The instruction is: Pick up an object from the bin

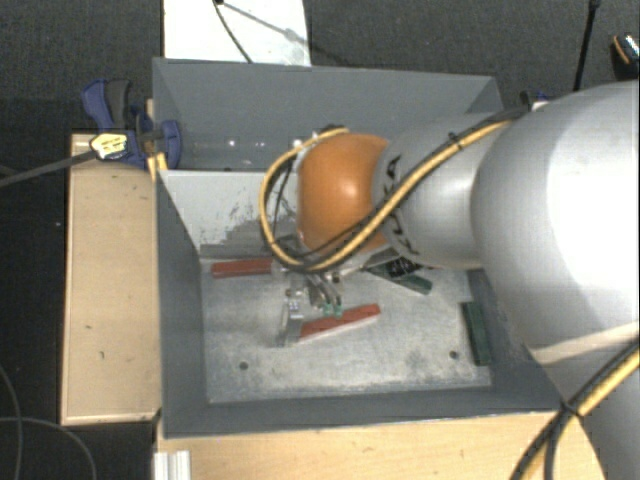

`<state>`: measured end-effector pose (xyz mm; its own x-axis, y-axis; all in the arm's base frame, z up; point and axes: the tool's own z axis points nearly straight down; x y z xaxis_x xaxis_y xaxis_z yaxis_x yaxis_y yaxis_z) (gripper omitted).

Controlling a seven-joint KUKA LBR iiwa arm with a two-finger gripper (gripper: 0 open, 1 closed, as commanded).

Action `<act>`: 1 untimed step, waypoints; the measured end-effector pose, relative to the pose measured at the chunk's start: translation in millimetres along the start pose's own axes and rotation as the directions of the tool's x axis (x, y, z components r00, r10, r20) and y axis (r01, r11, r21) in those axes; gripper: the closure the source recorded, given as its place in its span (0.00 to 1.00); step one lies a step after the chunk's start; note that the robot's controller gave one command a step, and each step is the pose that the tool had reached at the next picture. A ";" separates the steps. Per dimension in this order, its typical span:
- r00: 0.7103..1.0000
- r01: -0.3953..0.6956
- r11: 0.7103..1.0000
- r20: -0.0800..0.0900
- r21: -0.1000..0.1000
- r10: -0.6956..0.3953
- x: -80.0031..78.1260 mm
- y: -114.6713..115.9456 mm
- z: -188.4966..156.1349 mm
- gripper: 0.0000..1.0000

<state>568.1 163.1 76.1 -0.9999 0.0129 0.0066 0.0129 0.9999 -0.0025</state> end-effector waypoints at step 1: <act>0.996 -0.084 0.996 0.005 -0.001 0.084 1.7 -69.4 6.4 0.00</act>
Offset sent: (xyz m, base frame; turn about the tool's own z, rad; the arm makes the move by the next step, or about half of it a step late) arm -0.0029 -0.0648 -0.0061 0.0761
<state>565.5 93.8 69.8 -0.9953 0.0967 0.0011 0.0967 0.9953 -0.0023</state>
